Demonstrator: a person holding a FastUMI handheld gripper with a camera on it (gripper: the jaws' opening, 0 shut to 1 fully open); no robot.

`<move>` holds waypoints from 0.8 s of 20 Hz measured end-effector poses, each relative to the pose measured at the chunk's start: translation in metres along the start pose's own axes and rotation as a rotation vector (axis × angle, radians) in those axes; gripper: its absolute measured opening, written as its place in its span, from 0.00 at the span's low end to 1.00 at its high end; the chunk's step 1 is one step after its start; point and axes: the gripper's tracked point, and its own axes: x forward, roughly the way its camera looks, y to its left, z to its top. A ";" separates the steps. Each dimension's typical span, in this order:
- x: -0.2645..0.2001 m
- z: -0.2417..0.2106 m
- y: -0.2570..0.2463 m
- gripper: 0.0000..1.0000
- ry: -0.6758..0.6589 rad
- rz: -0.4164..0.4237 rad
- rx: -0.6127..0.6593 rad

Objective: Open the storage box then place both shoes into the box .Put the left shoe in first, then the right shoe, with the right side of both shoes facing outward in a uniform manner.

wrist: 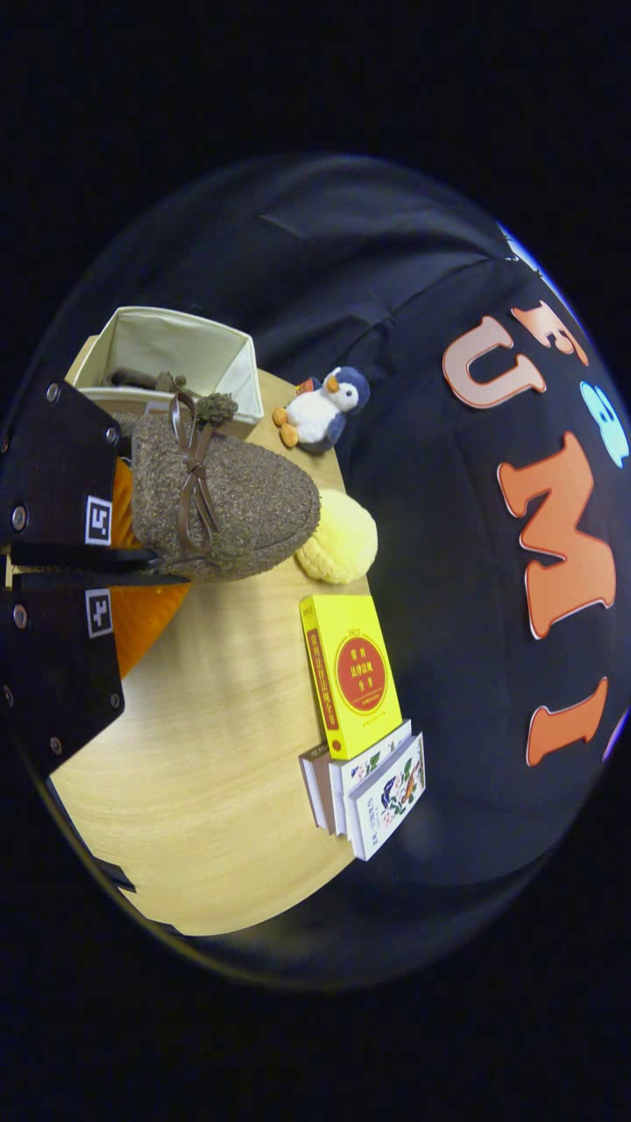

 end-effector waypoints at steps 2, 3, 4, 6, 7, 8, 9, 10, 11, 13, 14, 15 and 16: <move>0.000 -0.002 0.037 0.04 0.008 0.034 -0.003; 0.002 -0.003 0.056 0.04 0.013 0.057 -0.007; 0.003 -0.005 0.073 0.04 0.020 0.073 -0.013; 0.000 -0.011 0.100 0.04 0.035 0.091 -0.025; 0.002 -0.013 0.111 0.04 0.040 0.100 -0.032; 0.005 -0.015 0.123 0.04 0.046 0.104 -0.024; 0.007 -0.022 0.133 0.04 0.060 0.109 -0.008; 0.009 -0.026 0.144 0.04 0.067 0.119 0.008; 0.013 -0.027 0.155 0.04 0.075 0.129 0.007; 0.021 -0.036 0.163 0.04 0.086 0.116 -0.012; 0.025 -0.039 0.164 0.04 0.089 0.102 -0.020; 0.029 -0.045 0.166 0.04 0.097 0.092 -0.033; 0.033 -0.049 0.167 0.04 0.103 0.084 -0.040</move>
